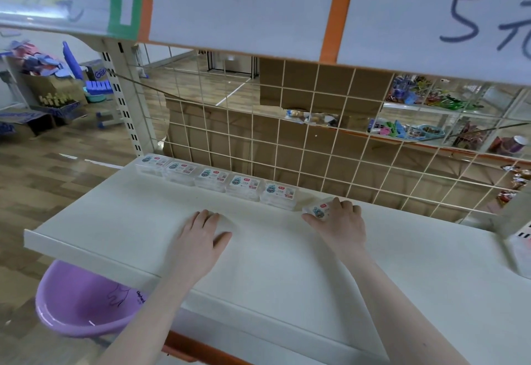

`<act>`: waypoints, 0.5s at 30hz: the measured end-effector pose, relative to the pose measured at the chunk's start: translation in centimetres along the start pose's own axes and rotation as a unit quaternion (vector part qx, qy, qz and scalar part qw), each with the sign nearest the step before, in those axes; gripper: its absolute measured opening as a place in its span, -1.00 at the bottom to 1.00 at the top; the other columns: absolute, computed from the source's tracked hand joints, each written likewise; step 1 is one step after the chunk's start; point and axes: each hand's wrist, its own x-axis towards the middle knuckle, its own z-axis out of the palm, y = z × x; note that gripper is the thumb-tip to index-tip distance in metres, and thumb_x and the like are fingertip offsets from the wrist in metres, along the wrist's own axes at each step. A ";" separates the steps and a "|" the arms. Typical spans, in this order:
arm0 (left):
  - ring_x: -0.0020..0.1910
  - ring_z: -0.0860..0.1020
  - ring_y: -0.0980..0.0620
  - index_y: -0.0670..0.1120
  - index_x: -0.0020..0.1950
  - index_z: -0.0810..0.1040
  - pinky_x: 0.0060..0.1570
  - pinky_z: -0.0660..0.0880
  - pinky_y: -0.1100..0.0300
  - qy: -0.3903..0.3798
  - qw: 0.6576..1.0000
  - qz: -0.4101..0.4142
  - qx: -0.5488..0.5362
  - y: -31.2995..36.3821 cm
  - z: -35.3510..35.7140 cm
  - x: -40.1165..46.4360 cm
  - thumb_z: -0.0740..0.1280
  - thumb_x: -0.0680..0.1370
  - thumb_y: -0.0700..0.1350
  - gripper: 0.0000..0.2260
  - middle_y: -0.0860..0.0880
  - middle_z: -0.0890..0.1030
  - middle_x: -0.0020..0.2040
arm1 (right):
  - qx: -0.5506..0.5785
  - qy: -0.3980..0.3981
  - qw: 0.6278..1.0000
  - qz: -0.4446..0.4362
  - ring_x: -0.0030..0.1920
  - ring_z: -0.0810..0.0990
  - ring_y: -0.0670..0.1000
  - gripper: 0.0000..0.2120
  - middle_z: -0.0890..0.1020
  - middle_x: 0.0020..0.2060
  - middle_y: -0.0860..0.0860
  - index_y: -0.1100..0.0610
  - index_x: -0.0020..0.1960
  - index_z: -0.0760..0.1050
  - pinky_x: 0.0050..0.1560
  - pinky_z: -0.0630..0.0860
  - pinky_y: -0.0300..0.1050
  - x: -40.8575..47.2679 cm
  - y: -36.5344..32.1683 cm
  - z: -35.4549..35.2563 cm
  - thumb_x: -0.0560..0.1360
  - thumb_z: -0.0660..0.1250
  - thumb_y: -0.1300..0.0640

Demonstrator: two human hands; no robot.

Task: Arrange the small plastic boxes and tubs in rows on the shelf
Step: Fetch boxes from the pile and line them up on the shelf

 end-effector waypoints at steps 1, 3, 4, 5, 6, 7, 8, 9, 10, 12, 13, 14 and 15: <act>0.43 0.27 -0.07 -0.09 0.41 0.37 0.38 0.21 0.06 0.001 1.000 0.001 -0.001 0.0 0.0 0.0 0.20 0.57 0.15 -0.51 -0.08 0.37 0.42 | 0.000 0.004 1.000 0.002 0.16 0.37 0.13 -0.33 0.48 0.13 0.09 0.18 0.24 0.38 0.09 0.38 -0.06 -0.1 0.0 0.1 0.40 0.27 -0.33; 0.41 0.30 -0.09 -0.10 0.39 0.40 0.36 0.24 0.04 0.002 1.000 0.002 0.000 0.0 0.0 0.0 0.22 0.56 0.14 -0.52 -0.10 0.40 0.40 | -0.001 0.013 1.000 0.005 0.17 0.37 0.13 -0.33 0.47 0.14 0.09 0.18 0.25 0.37 0.09 0.37 -0.06 -0.1 0.0 0.3 0.40 0.26 -0.33; 0.40 0.31 -0.10 -0.11 0.38 0.41 0.35 0.25 0.03 0.003 1.000 0.001 -0.003 0.1 0.0 0.0 0.24 0.56 0.13 -0.52 -0.11 0.41 0.39 | -0.002 0.016 1.000 0.008 0.17 0.37 0.13 -0.33 0.48 0.14 0.09 0.18 0.25 0.37 0.09 0.37 -0.06 -0.1 0.0 0.4 0.40 0.25 -0.34; 0.40 0.32 -0.11 -0.13 0.37 0.43 0.34 0.26 0.02 0.004 1.000 -0.001 -0.008 0.1 0.0 0.0 0.26 0.55 0.11 -0.53 -0.12 0.42 0.38 | -0.004 0.018 1.000 0.010 0.17 0.37 0.13 -0.32 0.48 0.15 0.08 0.17 0.25 0.37 0.10 0.36 -0.07 -0.1 0.0 0.5 0.40 0.24 -0.34; 0.39 0.33 -0.12 -0.14 0.36 0.44 0.34 0.27 0.01 0.005 1.000 -0.003 -0.014 0.1 0.0 0.0 0.28 0.55 0.10 -0.53 -0.13 0.43 0.37 | -0.006 0.020 1.000 0.012 0.17 0.36 0.13 -0.32 0.47 0.16 0.08 0.17 0.26 0.37 0.10 0.35 -0.06 -0.1 0.1 0.6 0.41 0.23 -0.35; 0.39 0.33 -0.12 -0.14 0.35 0.44 0.33 0.28 0.01 0.004 1.000 -0.005 -0.017 0.1 0.0 0.0 0.28 0.54 0.09 -0.54 -0.14 0.43 0.36 | -0.007 0.022 1.000 0.012 0.18 0.36 0.13 -0.31 0.47 0.16 0.08 0.17 0.27 0.36 0.11 0.34 -0.06 -0.2 0.1 0.7 0.41 0.22 -0.36; 0.39 0.33 -0.12 -0.14 0.35 0.44 0.33 0.27 0.00 0.002 1.000 -0.005 -0.017 0.1 -0.1 0.0 0.28 0.55 0.09 -0.54 -0.14 0.43 0.37 | -0.009 0.024 1.000 0.011 0.18 0.36 0.13 -0.31 0.47 0.16 0.08 0.16 0.28 0.36 0.11 0.34 -0.06 -0.2 0.2 0.8 0.41 0.20 -0.37; 0.39 0.33 -0.13 -0.14 0.35 0.44 0.34 0.27 0.00 0.000 1.000 -0.005 -0.016 0.1 -0.1 0.0 0.28 0.55 0.09 -0.54 -0.14 0.43 0.37 | -0.010 0.027 1.000 0.008 0.17 0.36 0.13 -0.31 0.47 0.16 0.08 0.16 0.28 0.36 0.11 0.34 -0.05 -0.2 0.4 0.9 0.42 0.19 -0.38; 0.39 0.33 -0.13 -0.14 0.35 0.44 0.33 0.28 0.00 0.000 1.000 -0.003 -0.016 0.1 -0.1 0.0 0.28 0.54 0.09 -0.54 -0.14 0.43 0.36 | -0.009 0.027 1.000 0.004 0.17 0.37 0.13 -0.31 0.47 0.16 0.08 0.14 0.28 0.36 0.11 0.33 -0.05 -0.3 0.5 0.9 0.41 0.18 -0.38; 0.37 0.36 -0.14 -0.16 0.33 0.46 0.32 0.30 -0.01 0.004 1.000 0.000 -0.015 0.1 -0.1 0.0 0.30 0.54 0.09 -0.55 -0.15 0.45 0.34 | -0.003 0.020 1.000 -0.008 0.17 0.38 0.13 -0.32 0.47 0.16 0.06 0.11 0.28 0.37 0.12 0.33 -0.05 -0.3 0.9 0.9 0.40 0.18 -0.40; 0.37 0.36 -0.14 -0.16 0.33 0.47 0.32 0.31 -0.01 0.005 1.000 0.001 -0.013 0.0 -0.2 0.0 0.30 0.54 0.08 -0.55 -0.15 0.46 0.34 | 0.000 0.016 1.000 -0.018 0.17 0.38 0.12 -0.32 0.47 0.17 0.06 0.09 0.28 0.37 0.12 0.32 -0.05 -0.3 1.1 0.9 0.40 0.19 -0.40; 0.36 0.37 -0.15 -0.16 0.32 0.47 0.31 0.31 -0.02 0.004 1.000 0.002 -0.011 0.0 -0.2 -0.1 0.31 0.54 0.08 -0.55 -0.16 0.46 0.33 | 0.004 0.014 0.999 -0.031 0.19 0.38 0.12 -0.32 0.46 0.18 0.06 0.08 0.29 0.36 0.14 0.31 -0.05 -0.2 1.5 0.8 0.39 0.20 -0.39; 0.36 0.37 -0.16 -0.16 0.31 0.48 0.31 0.32 -0.03 0.005 1.000 0.002 -0.011 0.0 -0.2 -0.1 0.31 0.53 0.08 -0.55 -0.16 0.47 0.33 | 0.012 0.008 0.999 -0.049 0.23 0.36 0.11 -0.31 0.44 0.23 0.05 0.08 0.32 0.35 0.18 0.29 -0.05 -0.2 1.9 0.7 0.39 0.22 -0.38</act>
